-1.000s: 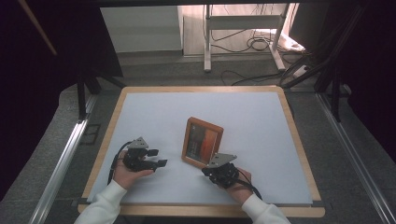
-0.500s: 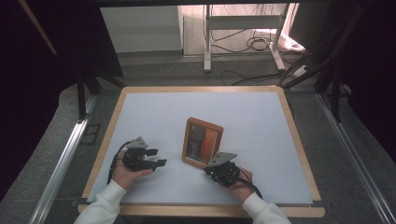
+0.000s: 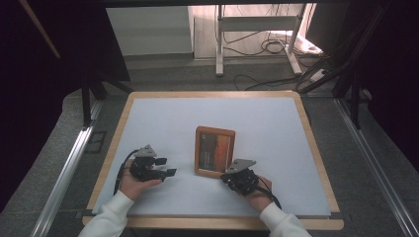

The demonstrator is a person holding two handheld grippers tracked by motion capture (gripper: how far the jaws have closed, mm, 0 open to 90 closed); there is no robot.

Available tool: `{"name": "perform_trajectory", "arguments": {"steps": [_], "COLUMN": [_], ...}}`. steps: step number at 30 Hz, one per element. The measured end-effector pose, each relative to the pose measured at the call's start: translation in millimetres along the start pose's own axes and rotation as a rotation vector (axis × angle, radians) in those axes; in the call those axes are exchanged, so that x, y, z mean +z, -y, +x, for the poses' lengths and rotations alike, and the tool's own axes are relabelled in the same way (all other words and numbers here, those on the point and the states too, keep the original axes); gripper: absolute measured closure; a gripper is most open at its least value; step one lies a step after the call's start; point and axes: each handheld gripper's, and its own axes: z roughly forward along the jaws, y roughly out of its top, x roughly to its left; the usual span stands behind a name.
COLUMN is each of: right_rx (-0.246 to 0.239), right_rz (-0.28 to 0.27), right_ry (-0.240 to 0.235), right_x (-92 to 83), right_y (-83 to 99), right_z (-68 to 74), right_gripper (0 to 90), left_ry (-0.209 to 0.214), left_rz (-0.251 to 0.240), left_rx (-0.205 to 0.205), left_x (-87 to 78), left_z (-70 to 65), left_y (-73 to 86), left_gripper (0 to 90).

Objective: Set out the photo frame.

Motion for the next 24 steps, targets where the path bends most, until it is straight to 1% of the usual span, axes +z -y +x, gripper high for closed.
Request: {"name": "perform_trajectory", "arguments": {"steps": [7, 16, 22, 24], "right_rx": [0.010, 0.013, 0.010, 0.013], "right_rz": [-0.002, -0.012, -0.019, -0.025], "right_ry": [0.012, 0.007, 0.009, -0.001], "right_x": [-2.4, -3.3, -3.9, -4.7], "right_y": [2.5, 4.0, 4.6, 4.6], "right_z": [-5.7, -8.1, -8.1, -8.3], "right_gripper": [90.0, 90.0, 90.0, 90.0], "left_ry": [0.002, 0.009, -0.005, -0.009], "left_rz": [0.000, 0.000, 0.002, 0.002], "left_rx": [-0.001, -0.012, -0.002, -0.004], "left_x": [0.3, 1.4, 0.0, -0.4], "left_z": [0.3, 1.7, -1.6, -1.9], "left_y": [0.1, 0.2, 1.2, 1.3], "left_gripper": [34.3, 34.3, 34.2, 34.2]}}
